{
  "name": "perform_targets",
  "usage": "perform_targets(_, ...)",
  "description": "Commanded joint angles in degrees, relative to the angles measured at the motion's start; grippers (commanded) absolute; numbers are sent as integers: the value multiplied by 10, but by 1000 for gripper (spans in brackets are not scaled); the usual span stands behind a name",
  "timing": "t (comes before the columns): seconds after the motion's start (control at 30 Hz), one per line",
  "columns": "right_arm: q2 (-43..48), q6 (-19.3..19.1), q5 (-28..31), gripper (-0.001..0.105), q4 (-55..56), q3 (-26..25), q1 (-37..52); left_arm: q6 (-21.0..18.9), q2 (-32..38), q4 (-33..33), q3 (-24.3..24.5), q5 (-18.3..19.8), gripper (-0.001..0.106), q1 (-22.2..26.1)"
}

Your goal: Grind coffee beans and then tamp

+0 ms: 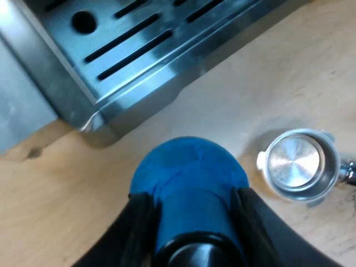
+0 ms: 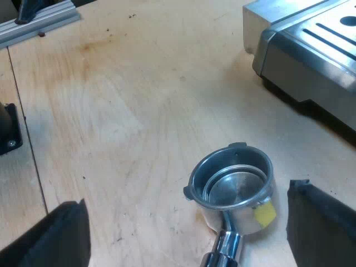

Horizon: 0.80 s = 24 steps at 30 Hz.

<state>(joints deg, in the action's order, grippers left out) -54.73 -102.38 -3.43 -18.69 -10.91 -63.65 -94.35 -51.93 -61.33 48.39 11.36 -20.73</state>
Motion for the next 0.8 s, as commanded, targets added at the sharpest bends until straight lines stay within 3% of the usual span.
perform_targets(0.03,5,-3,-8,72,-14,-1,0,-3,3,-6,6,-4,0,13)
perform_targets(0.37,5,-3,-8,72,-44,-1,0,0,3,9,-48,-20,0,36)
perform_targets(0.8,5,-3,-8,72,-44,-1,0,-2,-7,132,-168,-20,0,36)
